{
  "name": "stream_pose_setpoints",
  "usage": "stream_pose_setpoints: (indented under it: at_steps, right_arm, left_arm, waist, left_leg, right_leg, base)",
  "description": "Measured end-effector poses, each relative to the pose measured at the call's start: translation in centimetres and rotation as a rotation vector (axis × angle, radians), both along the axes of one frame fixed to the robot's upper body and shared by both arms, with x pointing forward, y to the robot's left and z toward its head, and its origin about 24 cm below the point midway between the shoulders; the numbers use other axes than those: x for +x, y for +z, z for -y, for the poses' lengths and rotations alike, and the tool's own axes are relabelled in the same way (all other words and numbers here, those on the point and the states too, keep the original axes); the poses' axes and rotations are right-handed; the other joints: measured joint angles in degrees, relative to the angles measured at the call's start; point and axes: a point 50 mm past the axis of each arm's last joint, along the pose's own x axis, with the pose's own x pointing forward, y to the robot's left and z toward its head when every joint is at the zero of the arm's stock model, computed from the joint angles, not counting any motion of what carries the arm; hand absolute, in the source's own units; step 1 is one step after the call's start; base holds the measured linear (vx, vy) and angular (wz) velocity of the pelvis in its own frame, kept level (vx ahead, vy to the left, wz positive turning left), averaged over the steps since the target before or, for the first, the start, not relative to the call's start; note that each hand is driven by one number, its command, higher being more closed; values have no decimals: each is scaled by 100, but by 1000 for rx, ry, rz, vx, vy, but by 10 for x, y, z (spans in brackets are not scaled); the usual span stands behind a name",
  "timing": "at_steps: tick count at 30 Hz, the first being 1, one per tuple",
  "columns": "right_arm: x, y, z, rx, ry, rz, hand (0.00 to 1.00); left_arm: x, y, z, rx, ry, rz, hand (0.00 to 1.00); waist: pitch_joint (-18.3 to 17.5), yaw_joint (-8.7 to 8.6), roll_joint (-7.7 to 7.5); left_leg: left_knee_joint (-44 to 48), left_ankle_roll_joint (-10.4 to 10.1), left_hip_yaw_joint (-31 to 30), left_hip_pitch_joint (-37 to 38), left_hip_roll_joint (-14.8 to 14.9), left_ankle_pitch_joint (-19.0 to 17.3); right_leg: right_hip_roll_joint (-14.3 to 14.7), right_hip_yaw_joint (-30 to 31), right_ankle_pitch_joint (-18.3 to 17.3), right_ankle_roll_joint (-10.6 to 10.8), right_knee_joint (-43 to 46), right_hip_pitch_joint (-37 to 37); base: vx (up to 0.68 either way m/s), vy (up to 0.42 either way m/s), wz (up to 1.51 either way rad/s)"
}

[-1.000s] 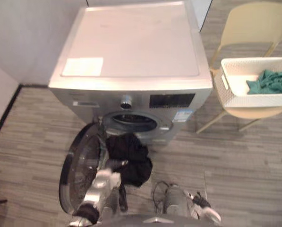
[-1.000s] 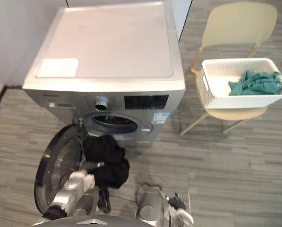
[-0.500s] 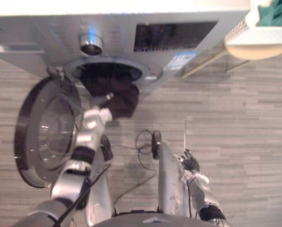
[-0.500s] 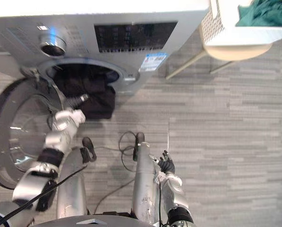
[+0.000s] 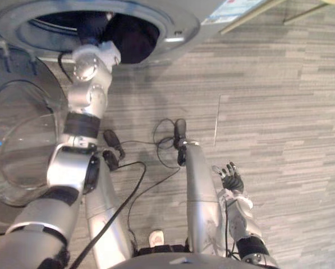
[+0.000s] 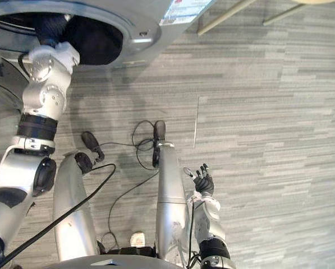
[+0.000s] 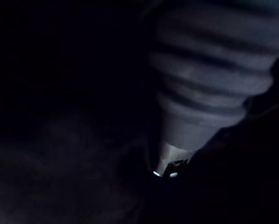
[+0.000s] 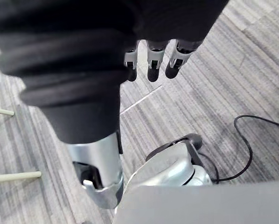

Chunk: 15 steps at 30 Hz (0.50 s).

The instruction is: Pick up the laundry basket with both hands and put the clothes into the washing machine.

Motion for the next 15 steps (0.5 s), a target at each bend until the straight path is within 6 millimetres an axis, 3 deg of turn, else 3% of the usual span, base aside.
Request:
stream_pose_setpoints:
  at_steps: [11,15]
  right_arm:
    - [-7,-6,0,82,-55,-8,0]
    - [-13,-11,2,100,-74,-26,0]
  left_arm:
    - [-12,91,-8,-14,6,144,100]
    - [-19,105,-5,-52,-9,178,100]
  waist:
    - [134,-29,2]
    - [174,-19,0]
  left_leg:
    - [12,71,189,-640,238,20]
    - [21,86,186,-696,252,28]
  right_leg:
    - [270,130,502,48,-529,-563]
    - [285,127,567,58,-607,-586]
  base:
    - [0,44,-25]
    - [7,44,-7]
